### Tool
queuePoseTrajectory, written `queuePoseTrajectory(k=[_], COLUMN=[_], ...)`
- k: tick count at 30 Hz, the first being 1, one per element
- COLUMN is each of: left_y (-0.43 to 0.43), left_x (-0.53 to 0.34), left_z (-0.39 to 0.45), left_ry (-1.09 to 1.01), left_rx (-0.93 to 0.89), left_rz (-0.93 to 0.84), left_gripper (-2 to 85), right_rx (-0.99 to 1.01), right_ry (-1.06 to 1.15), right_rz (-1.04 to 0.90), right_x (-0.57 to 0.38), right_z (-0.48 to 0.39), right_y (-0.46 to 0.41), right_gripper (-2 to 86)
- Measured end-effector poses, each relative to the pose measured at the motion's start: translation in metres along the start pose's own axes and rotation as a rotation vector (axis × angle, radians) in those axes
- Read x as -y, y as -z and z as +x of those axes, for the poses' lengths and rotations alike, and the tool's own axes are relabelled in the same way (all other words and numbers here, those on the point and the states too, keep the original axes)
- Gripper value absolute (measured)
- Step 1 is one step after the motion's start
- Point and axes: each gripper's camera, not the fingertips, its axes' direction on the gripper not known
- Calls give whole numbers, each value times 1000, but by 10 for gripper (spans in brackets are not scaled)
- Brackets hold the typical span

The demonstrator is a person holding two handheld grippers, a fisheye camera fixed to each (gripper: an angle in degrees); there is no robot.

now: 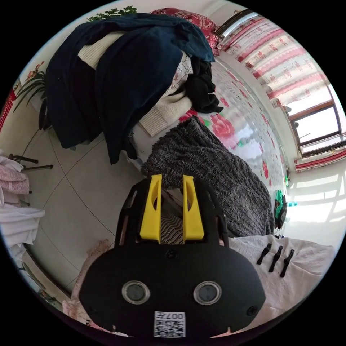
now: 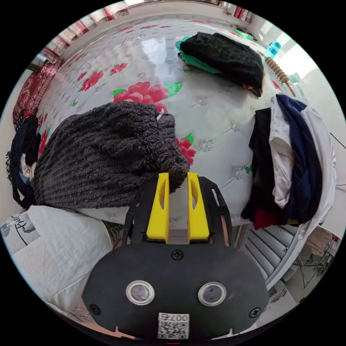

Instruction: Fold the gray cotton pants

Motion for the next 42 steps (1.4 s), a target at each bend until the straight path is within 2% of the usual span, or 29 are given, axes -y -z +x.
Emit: queuePoseTrajectory(k=[2,5,7,13,17,20,24,28,32,35,42], left_y=[7,17,17,-57,-105,-131,-123,-77,-73,-113,-119], left_x=[1,15,33,82,104,110,115,131,149,158,149], left_z=[1,16,40,98,110,112,114,113,116,117,136], left_ry=[-21,-123,-268,-588,-621,-644,-625,-555,-549,-505,-563], left_rx=[5,24,55,151,214,259,216,150,111,159,221], left_rz=[27,78,110,-24,-141,-224,-204,-73,-45,-139,-69], left_gripper=[88,86,87,114,103,54,23,21,35,49,56], right_rx=[-26,-27,13,187,94,46,84,59,74,60,188], right_ry=[3,158,278,672,904,1009,1058,1107,1127,1145,1118], right_rz=[208,290,288,122,-19,-82,-208,-415,-320,-271,-428], right_x=[3,27,48,125,166,197,233,246,240,227,202], right_z=[-30,-97,-145,-315,-407,-453,-493,-523,-520,-519,-524], right_y=[38,57,56,26,10,-2,-32,-82,-68,-52,-56], right_gripper=[67,73,77,90,92,91,94,88,75,66,53])
